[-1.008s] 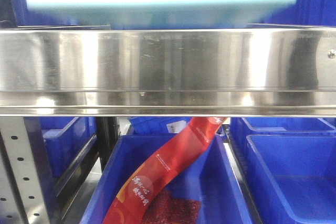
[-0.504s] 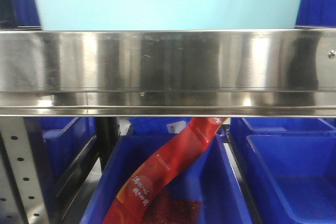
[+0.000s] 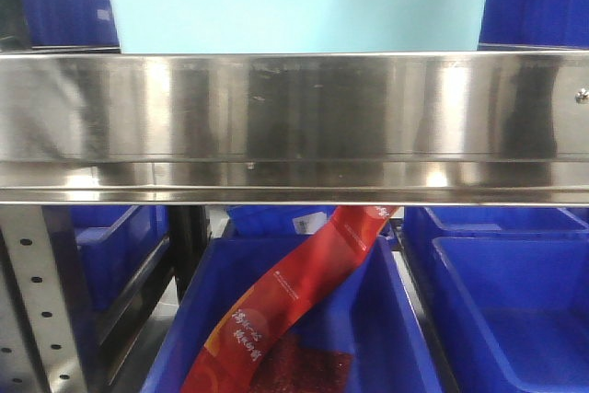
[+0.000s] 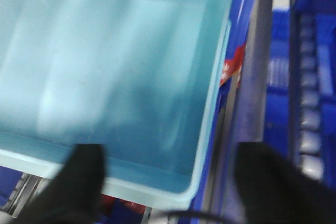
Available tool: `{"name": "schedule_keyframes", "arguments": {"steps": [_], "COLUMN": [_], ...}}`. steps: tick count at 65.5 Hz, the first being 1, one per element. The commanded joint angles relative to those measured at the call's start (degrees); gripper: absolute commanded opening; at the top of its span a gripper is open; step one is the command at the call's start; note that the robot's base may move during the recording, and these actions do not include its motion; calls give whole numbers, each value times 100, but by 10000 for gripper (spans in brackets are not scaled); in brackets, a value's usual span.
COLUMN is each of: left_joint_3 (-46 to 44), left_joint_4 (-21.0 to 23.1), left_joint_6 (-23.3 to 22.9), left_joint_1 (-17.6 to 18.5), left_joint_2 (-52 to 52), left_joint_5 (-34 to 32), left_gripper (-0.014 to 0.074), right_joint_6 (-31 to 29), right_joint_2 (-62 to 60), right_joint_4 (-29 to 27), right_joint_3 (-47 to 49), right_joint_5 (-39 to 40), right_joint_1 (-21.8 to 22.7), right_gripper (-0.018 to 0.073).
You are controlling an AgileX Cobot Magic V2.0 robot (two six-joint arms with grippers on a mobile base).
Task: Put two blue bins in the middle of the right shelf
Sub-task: 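Raise the light blue bin and push it onto the middle shelf rollers, then open both grippers and release the bin beside the first light blue bin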
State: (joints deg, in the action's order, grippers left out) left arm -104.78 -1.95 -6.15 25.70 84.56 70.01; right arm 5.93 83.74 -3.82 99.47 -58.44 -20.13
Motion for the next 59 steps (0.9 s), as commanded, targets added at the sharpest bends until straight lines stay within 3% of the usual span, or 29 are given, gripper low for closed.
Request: {"name": "schedule_keyframes", "arguments": {"steps": [1,6,10,16,25,40,59], "left_joint_3": [-42,-28,93,495,1381,3229,5853], "left_joint_4": [-412,-681,-807,-874,-903,-1211,-1211], "left_joint_6": [6,6,6,6,-109,-786,-799], "left_joint_1": [24,24,24,24,24,24,24], "left_joint_2": [-337,-578,-831,-1205,-1887,-3241,-5262], "left_joint_5": [-4,-4,-4,-207,-912,-2165,-3669], "left_gripper": [431,274,99,-113,-111,-111,-111], "right_joint_6": [-1,-1,-1,-1,-1,-1,-1], "right_joint_2": [-298,-457,-586,-845,-1394,-2544,-4298], "right_joint_4": [261,516,626,648,648,648,648], "right_joint_3": [36,36,11,-282,-1243,-3464,-6111], "right_joint_5": [-109,-216,-279,-136,358,1506,2757], "right_joint_1": [10,10,10,10,10,10,10], "right_gripper": [168,-22,-159,-162,-162,-162,-162]}}
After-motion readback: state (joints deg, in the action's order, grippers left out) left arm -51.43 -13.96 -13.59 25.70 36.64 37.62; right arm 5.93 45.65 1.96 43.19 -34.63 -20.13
